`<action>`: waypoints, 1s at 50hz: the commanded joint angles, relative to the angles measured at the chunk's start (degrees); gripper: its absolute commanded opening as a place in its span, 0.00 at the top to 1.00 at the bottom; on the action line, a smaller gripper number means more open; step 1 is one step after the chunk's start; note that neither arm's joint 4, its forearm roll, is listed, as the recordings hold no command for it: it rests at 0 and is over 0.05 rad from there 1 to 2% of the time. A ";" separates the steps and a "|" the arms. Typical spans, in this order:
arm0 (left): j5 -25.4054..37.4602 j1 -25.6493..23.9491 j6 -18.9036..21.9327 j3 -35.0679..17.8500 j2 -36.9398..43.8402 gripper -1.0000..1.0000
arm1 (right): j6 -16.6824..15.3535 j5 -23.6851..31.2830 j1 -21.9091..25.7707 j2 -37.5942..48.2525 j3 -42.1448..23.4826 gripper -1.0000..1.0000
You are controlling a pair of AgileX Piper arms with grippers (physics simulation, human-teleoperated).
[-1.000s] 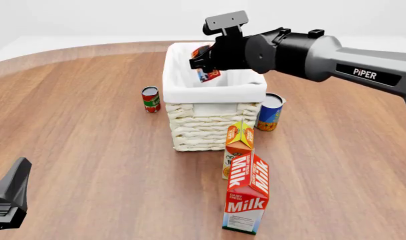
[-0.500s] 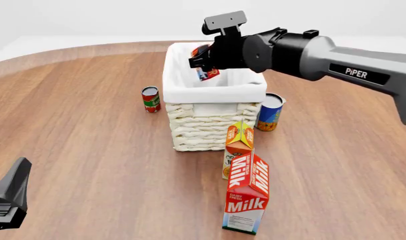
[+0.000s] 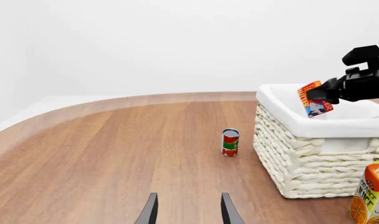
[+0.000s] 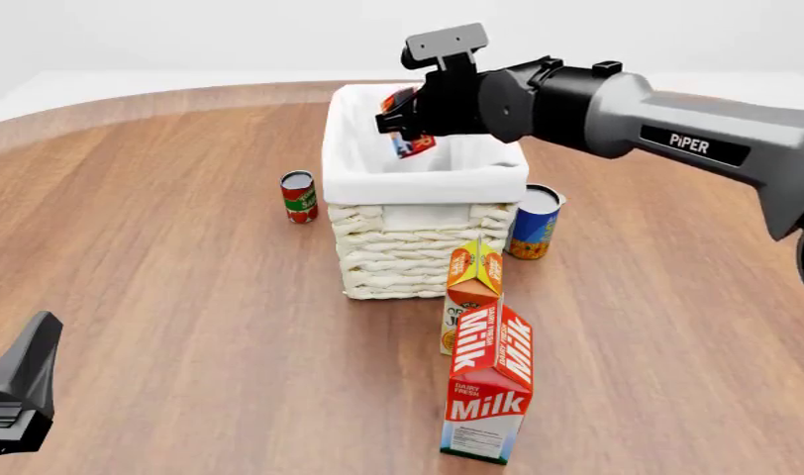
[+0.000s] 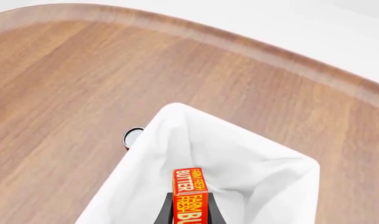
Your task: Pick up the butter and put it in the basket.
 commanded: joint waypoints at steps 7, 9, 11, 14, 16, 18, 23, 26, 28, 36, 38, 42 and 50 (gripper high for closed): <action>0.00 0.00 0.00 0.00 0.00 0.00 | 0.48 0.01 -0.26 0.29 -1.90 1.00; 0.00 0.00 0.00 0.00 0.00 0.00 | 0.33 0.10 -0.29 0.32 -2.04 1.00; 0.00 0.00 0.00 0.00 0.00 0.00 | 0.34 0.14 -0.32 0.37 -2.16 1.00; 0.00 0.00 0.00 0.00 0.00 0.00 | 0.03 0.21 -0.44 0.68 -2.43 1.00; 0.00 0.00 0.00 0.00 0.00 0.00 | -0.11 0.28 -0.70 1.12 -2.76 1.00; 0.00 0.00 0.00 0.00 0.00 0.00 | -0.28 0.19 -0.72 1.47 -2.66 1.00; 0.00 0.00 0.00 0.00 0.00 0.00 | -0.64 0.63 -0.98 1.94 -3.31 1.00; 0.00 0.00 0.00 0.00 0.00 0.00 | -0.85 0.96 -1.39 2.54 -3.85 1.00; 0.00 0.00 0.00 0.00 0.00 0.00 | -1.00 1.01 -1.44 2.68 -4.00 1.00; 0.00 0.00 0.00 0.00 0.00 0.00 | -1.54 1.48 -1.84 2.86 -4.63 0.00; 0.00 0.00 0.00 0.00 0.00 0.00 | -1.66 1.53 -1.84 2.86 -4.66 0.00; 0.00 0.00 0.00 0.00 0.00 0.00 | -1.97 1.58 -2.04 2.81 -4.75 0.00; 0.00 0.00 0.00 0.00 0.00 0.00 | -2.14 1.52 -2.32 2.53 -4.64 0.00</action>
